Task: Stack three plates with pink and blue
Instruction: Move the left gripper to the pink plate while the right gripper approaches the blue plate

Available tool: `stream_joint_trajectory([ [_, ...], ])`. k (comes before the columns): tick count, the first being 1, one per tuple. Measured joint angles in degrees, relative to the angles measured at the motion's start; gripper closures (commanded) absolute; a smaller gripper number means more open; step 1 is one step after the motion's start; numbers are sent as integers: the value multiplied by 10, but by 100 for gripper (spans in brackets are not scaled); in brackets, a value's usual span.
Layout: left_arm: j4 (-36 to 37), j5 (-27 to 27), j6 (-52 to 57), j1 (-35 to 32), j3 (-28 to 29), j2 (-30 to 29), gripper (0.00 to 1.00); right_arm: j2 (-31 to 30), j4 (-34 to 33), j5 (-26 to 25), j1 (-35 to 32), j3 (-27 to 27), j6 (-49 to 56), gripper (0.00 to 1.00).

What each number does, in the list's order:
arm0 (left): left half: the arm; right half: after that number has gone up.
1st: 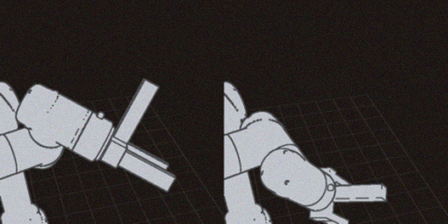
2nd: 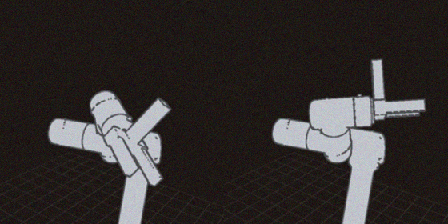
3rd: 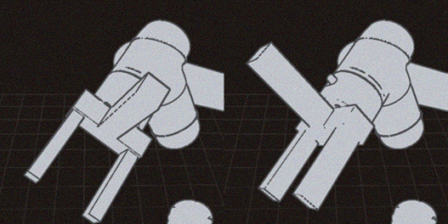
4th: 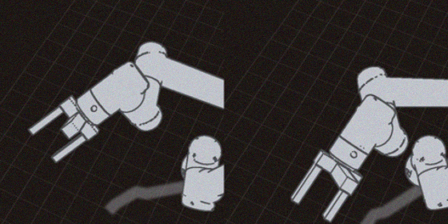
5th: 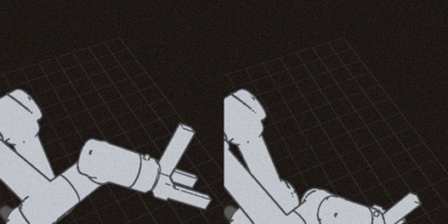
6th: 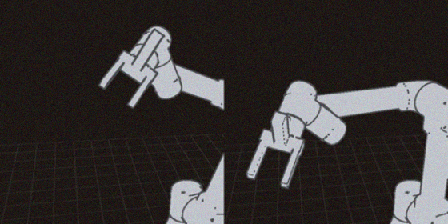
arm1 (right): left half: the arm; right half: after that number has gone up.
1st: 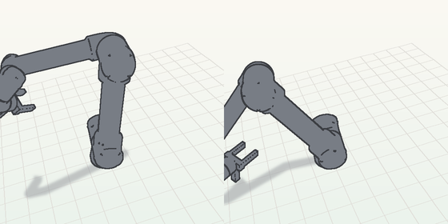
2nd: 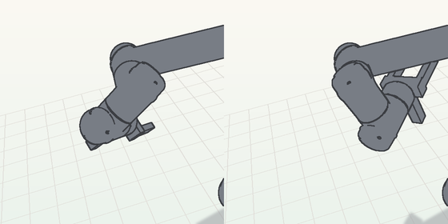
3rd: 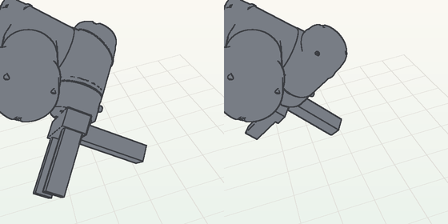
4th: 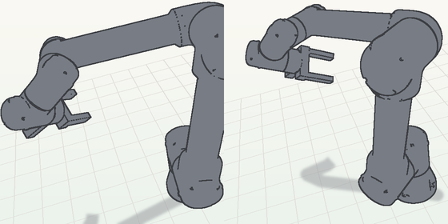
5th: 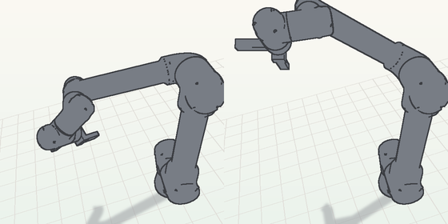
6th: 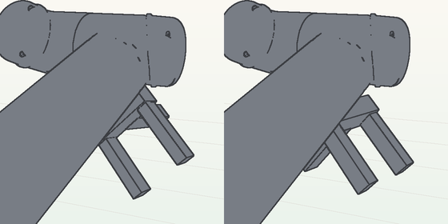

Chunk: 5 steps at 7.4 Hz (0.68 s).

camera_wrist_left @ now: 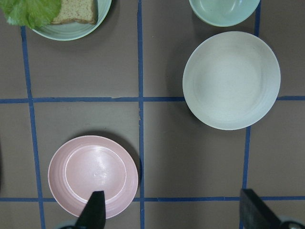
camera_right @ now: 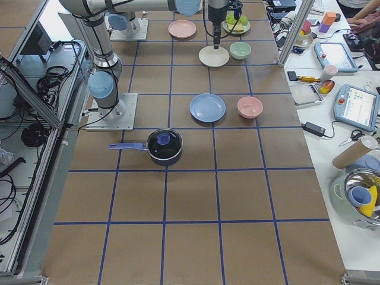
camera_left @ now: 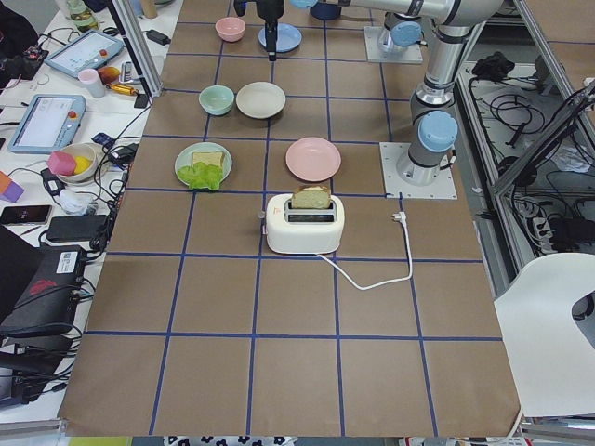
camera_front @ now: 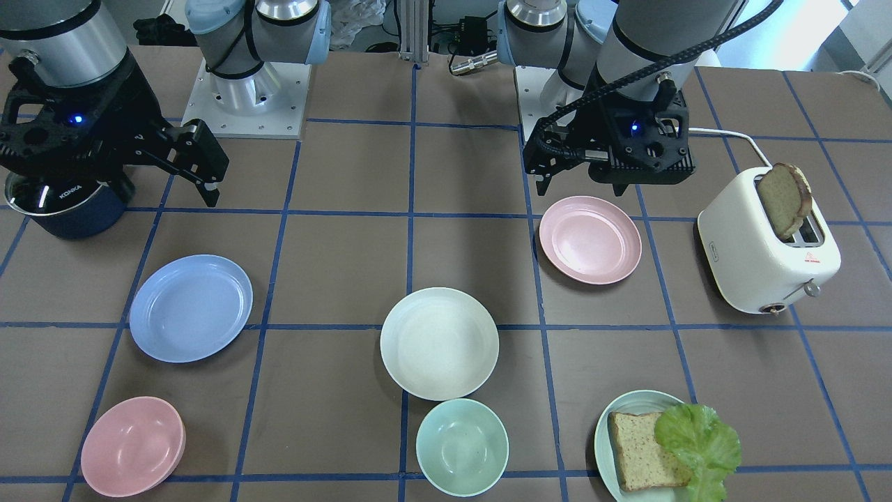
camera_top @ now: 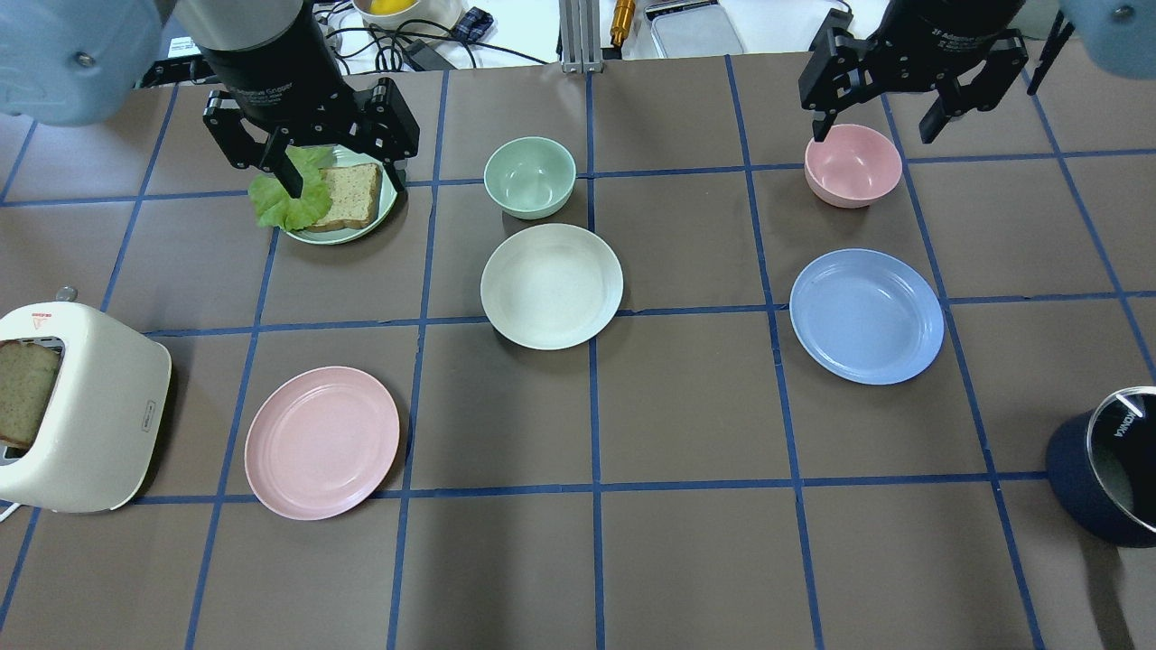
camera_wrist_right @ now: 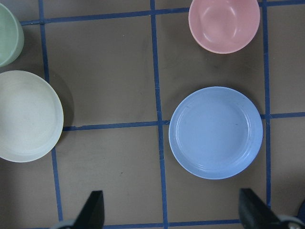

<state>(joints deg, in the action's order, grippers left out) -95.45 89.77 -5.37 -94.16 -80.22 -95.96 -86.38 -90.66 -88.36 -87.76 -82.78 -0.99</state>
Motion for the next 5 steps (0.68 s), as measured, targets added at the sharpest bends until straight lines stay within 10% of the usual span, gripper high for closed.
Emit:
stream_joint_trajectory([
  [5, 5, 3, 2, 3, -13, -9, 0, -2, -5, -6, 4, -30, 2, 0],
])
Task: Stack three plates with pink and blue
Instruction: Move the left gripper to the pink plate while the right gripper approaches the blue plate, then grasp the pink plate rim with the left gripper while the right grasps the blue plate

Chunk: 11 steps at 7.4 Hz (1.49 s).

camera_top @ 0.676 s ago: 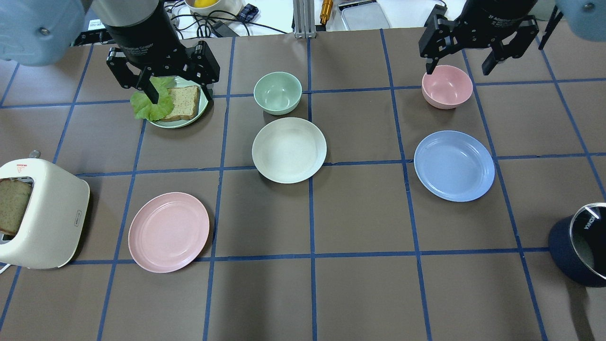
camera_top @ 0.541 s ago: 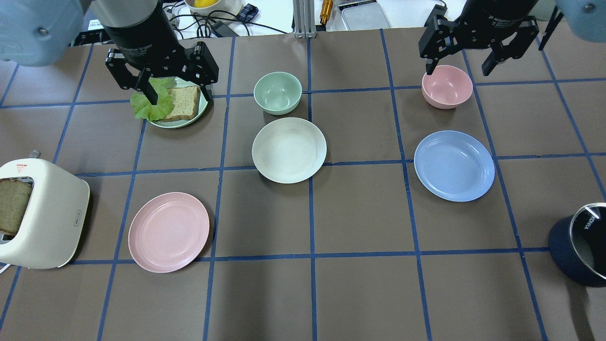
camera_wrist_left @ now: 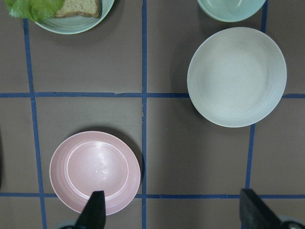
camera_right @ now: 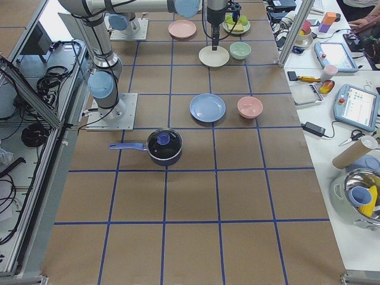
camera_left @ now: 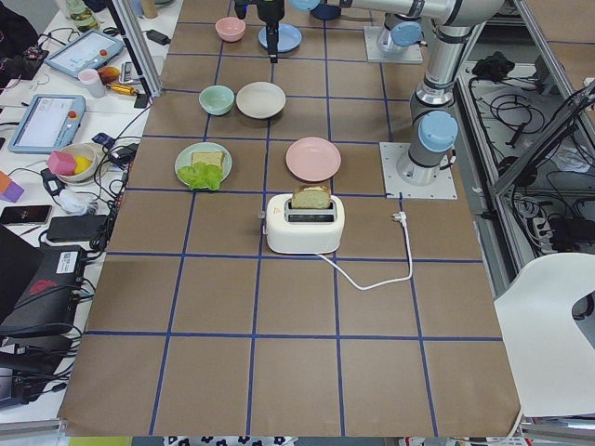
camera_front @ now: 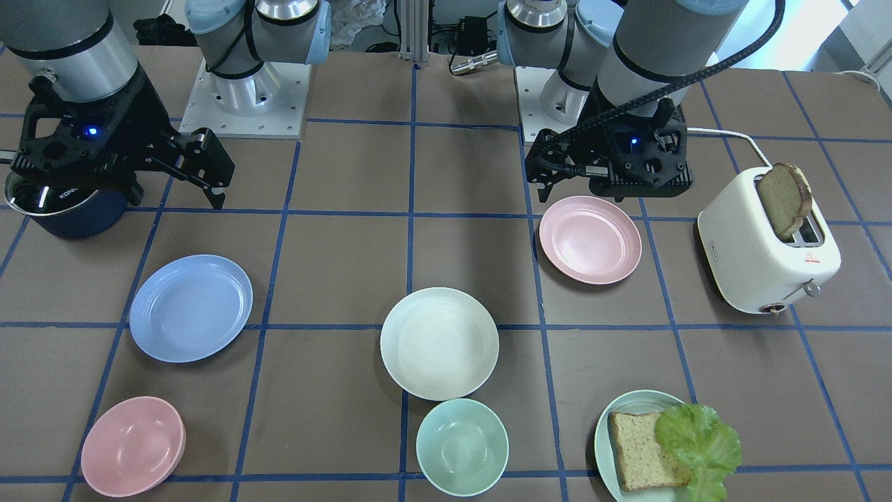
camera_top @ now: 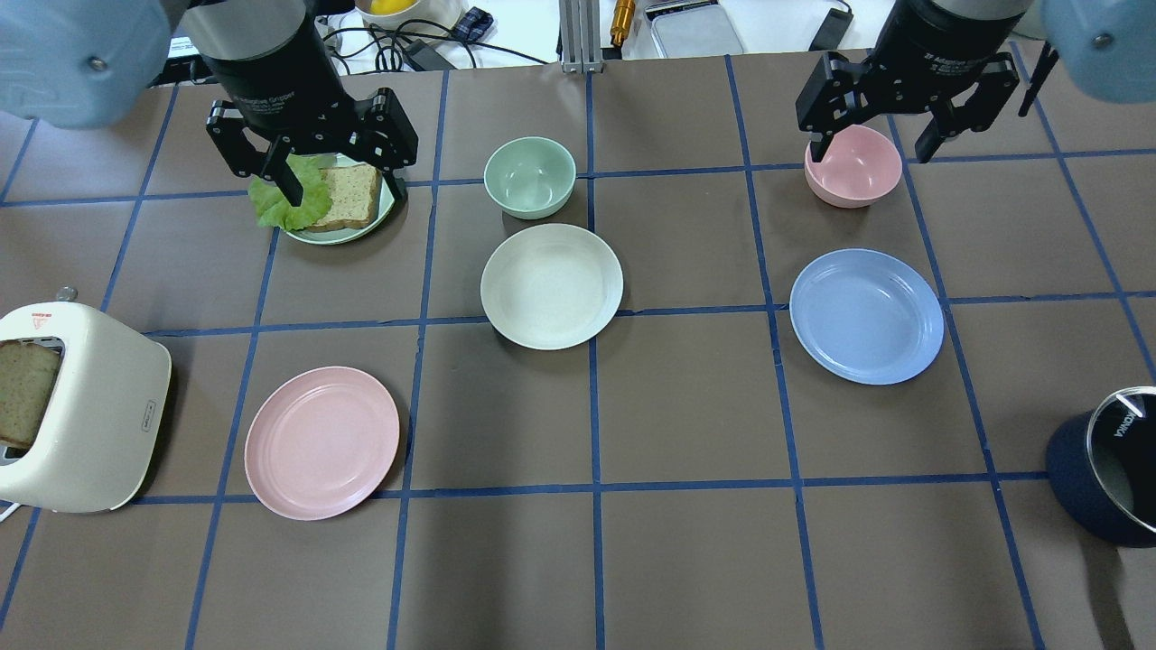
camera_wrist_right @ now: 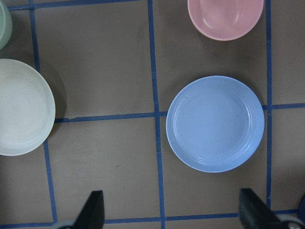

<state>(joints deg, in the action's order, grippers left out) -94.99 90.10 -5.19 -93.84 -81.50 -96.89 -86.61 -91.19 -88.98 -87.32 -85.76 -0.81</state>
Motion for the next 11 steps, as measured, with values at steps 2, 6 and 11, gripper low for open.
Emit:
stream_joint_trajectory([
  [2, 35, 2, 0, 4, -40, -5, 0, -2, -1, -8, 52, -35, 13, 0],
  [6, 173, 5, 5, 16, -233, 11, 5, 24, -99, -7, 213, -155, 177, 5],
  [11, 451, 27, 7, 22, -461, -3, 63, 132, -285, 37, 245, -221, 318, 5],
])
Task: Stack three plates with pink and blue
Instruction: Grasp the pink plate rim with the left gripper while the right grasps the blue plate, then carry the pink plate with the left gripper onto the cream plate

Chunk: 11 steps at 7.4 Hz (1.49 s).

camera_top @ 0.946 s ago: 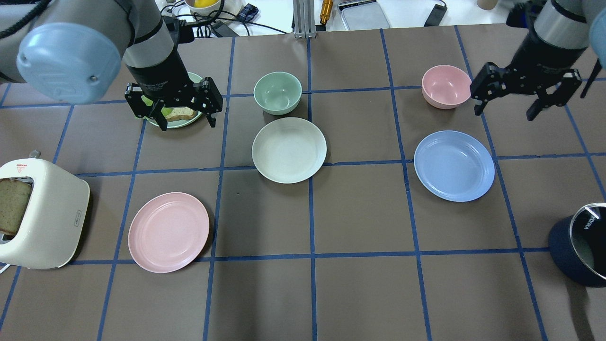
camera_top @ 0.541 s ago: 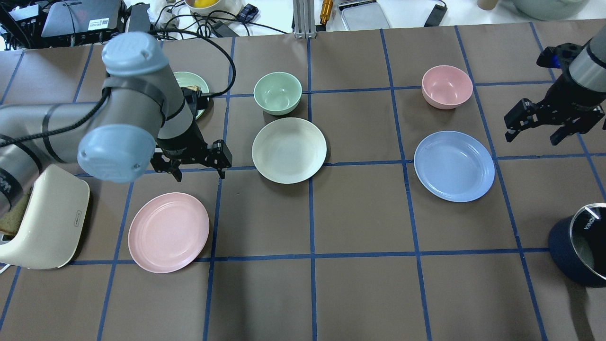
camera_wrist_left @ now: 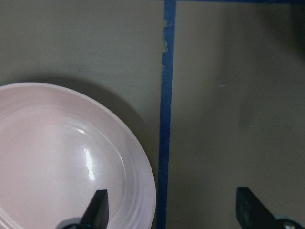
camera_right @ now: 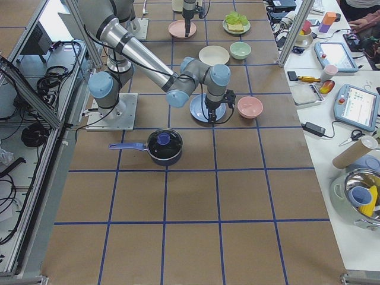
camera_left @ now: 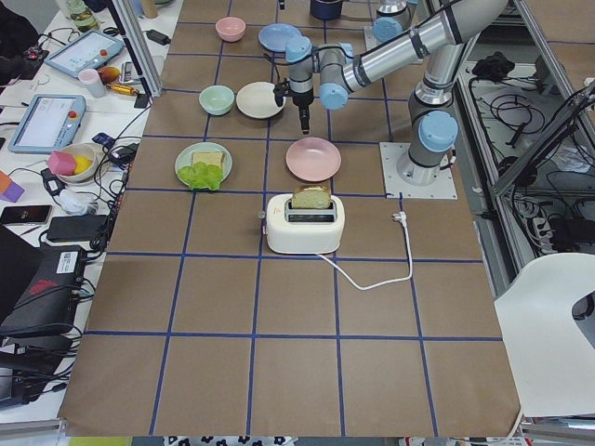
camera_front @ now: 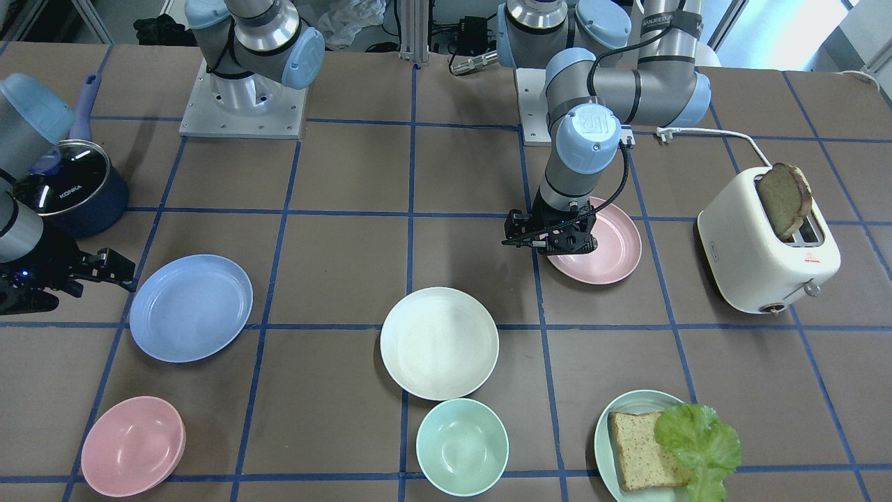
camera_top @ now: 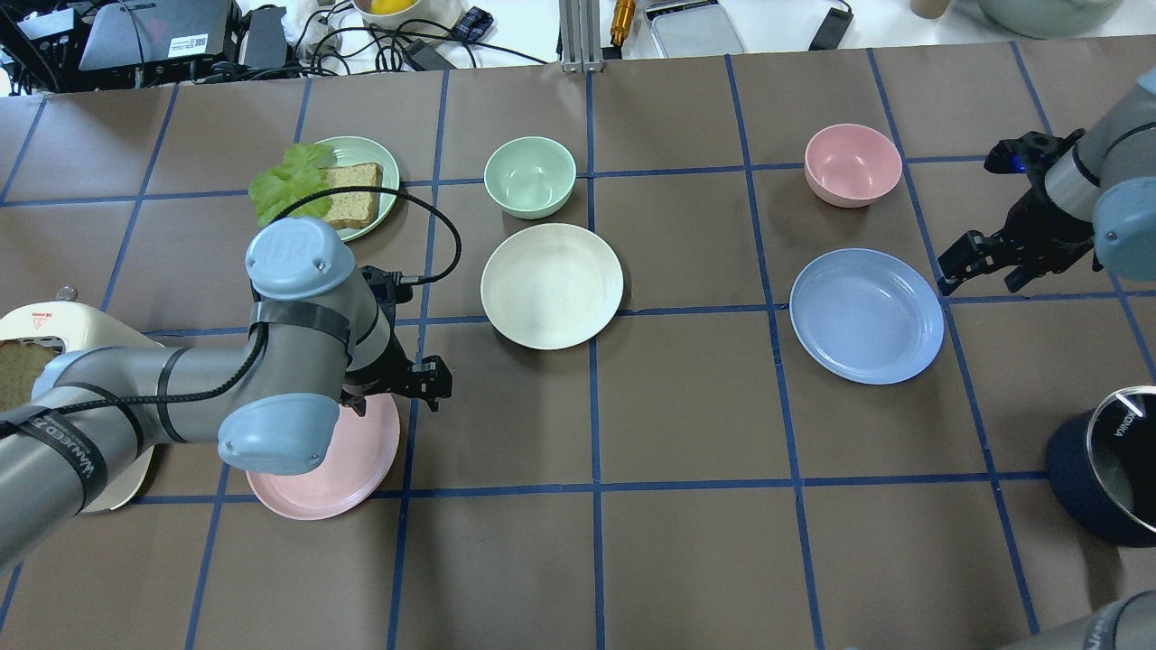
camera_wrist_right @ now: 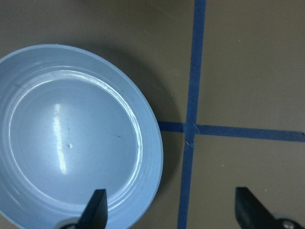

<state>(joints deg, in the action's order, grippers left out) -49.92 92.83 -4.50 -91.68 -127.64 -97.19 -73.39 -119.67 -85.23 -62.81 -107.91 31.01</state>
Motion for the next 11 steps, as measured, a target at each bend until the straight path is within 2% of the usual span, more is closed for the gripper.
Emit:
stream_joint_trajectory([
  [1, 23, 7, 0, 0, -12, -12, 90, 22, -28, 7, 1, -2, 1, 5],
  [2, 33, 10, 0, 0, -15, -20, 100, 43, -50, 11, 2, -3, 0, 7],
  [3, 38, 11, 0, 0, -16, -24, 100, 59, -65, 14, 3, -5, 0, 14],
  [5, 45, 11, -3, 0, -13, -23, 100, 69, -73, 16, 3, -10, 0, 54],
  [6, 45, 12, -6, -2, -5, -21, 100, 70, -75, 17, 3, -10, 0, 60],
  [8, 28, 25, -8, -23, 44, -24, 100, 70, -75, 18, 3, -8, 0, 80],
  [11, -102, 33, -40, -90, 212, -53, 100, 66, -72, 47, 2, -3, -9, 88],
])
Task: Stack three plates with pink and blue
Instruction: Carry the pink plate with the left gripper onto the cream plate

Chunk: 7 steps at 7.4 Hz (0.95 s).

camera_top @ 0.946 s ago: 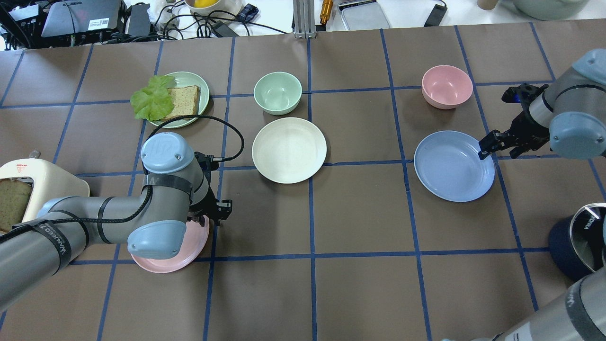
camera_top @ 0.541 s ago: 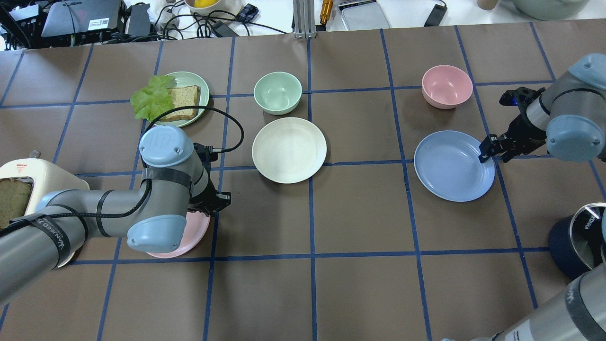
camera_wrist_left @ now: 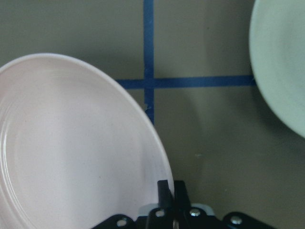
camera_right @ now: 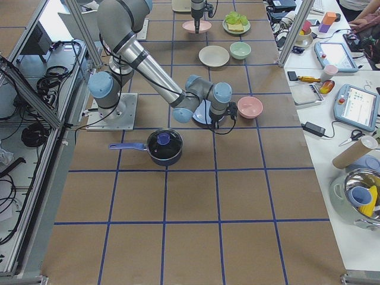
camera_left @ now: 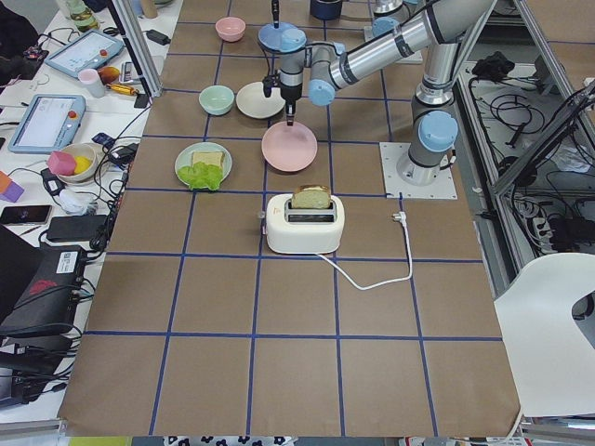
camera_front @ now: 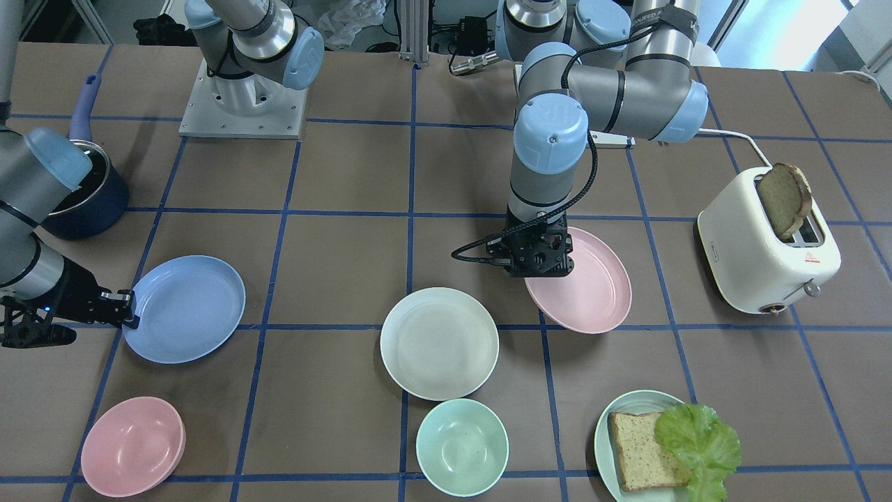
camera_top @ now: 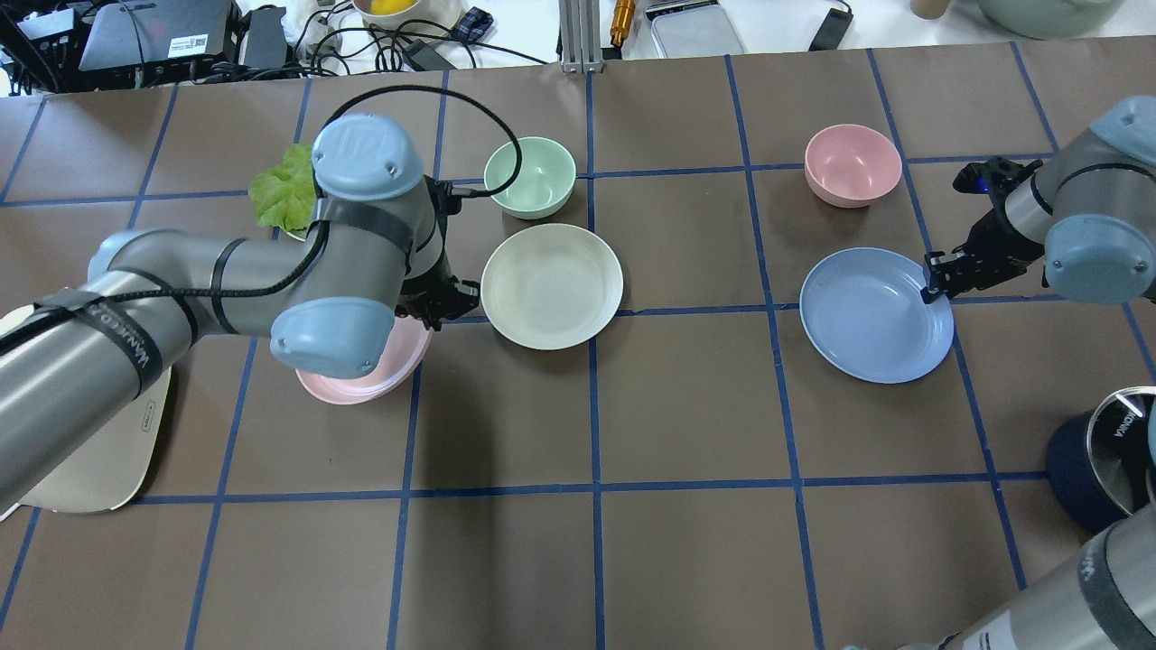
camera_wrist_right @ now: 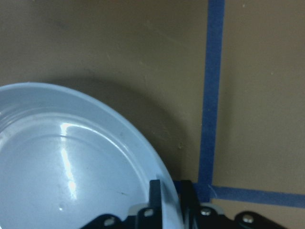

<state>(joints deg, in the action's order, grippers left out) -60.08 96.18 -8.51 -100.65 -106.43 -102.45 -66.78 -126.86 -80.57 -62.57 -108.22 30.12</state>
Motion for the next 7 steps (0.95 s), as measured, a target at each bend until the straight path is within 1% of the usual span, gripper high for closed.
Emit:
stream_joint_trajectory([
  [1, -26, -3, -28, -24, 61, -25, 100, -4, 6, 7, 0, 5, -1, 99],
  [2, -36, -5, -62, -50, 116, -59, 100, -11, 19, 10, 0, 14, -1, 100],
  [4, -45, -1, -136, -109, 225, -145, 100, -17, 68, 10, 0, 45, -2, 100],
  [5, -50, 5, -166, -130, 263, -182, 100, -18, 97, 9, 0, 67, -3, 100],
  [7, -52, 19, -203, -153, 296, -222, 100, -14, 132, 7, -1, 95, -6, 100],
])
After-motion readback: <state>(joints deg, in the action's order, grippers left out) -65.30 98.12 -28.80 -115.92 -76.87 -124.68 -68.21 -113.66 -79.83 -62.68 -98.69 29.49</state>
